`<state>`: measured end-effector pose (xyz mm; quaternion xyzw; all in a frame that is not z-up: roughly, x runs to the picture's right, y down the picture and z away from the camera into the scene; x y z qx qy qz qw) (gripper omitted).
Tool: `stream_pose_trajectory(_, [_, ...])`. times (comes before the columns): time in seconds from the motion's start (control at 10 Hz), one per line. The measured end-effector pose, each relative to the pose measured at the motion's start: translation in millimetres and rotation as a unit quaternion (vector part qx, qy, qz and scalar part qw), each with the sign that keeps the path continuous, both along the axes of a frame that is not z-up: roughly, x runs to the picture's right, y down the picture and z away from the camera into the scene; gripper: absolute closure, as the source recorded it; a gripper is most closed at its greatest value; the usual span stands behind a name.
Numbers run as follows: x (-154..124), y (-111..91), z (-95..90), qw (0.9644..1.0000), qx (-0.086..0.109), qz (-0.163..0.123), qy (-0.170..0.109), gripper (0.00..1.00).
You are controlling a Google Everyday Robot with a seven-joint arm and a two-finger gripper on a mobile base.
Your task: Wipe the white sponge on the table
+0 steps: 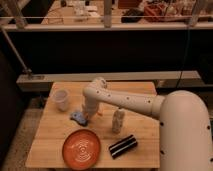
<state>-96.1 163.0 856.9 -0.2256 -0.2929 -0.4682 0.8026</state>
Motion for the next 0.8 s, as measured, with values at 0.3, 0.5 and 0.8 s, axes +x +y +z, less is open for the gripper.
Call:
stream_pose_trajectory(0.3, [19.8, 3.7, 2.1, 1.0000, -0.004, 0.002, 0.001, 0.97])
stream_pose_trajectory(0.5, [33.0, 5.0, 1.6, 1.0000, -0.006, 0.002, 0.002, 0.97])
stream_pose_trajectory(0.8, [38.2, 6.5, -1.0, 1.0000, -0.006, 0.002, 0.002, 0.97])
